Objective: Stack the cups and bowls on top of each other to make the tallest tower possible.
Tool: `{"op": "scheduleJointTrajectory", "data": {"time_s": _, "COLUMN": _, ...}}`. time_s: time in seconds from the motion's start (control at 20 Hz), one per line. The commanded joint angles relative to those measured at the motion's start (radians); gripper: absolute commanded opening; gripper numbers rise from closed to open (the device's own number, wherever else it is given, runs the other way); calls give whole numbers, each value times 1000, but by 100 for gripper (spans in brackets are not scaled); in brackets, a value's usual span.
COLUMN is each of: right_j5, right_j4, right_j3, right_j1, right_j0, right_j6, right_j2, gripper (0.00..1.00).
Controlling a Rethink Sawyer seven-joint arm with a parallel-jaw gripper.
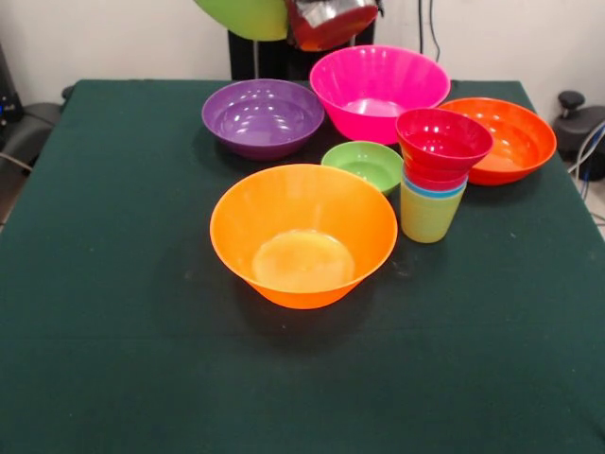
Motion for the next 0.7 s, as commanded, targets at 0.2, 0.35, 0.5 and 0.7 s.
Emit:
{"op": "scheduleJointTrajectory", "data": {"time_s": 0.2, "right_j5": -63, "right_j4": 73, "right_j3": -117, "right_j1": 64, "right_j0": 19, "right_j6": 327, "right_j2": 21, "gripper": 0}}
{"op": "scheduleJointTrajectory", "data": {"time_s": 0.35, "right_j5": -82, "right_j4": 129, "right_j3": -185, "right_j1": 110, "right_j0": 17, "right_j6": 393, "right_j2": 9, "gripper": 0}}
{"op": "scheduleJointTrajectory", "data": {"time_s": 0.5, "right_j5": -80, "right_j4": 186, "right_j3": -218, "right_j1": 136, "right_j0": 25, "right_j6": 440, "right_j2": -26, "gripper": 0}}
{"op": "scheduleJointTrajectory", "data": {"time_s": 0.7, "right_j5": -183, "right_j4": 177, "right_j3": -95, "right_j1": 129, "right_j0": 14, "right_j6": 491, "right_j2": 0, "gripper": 0}}
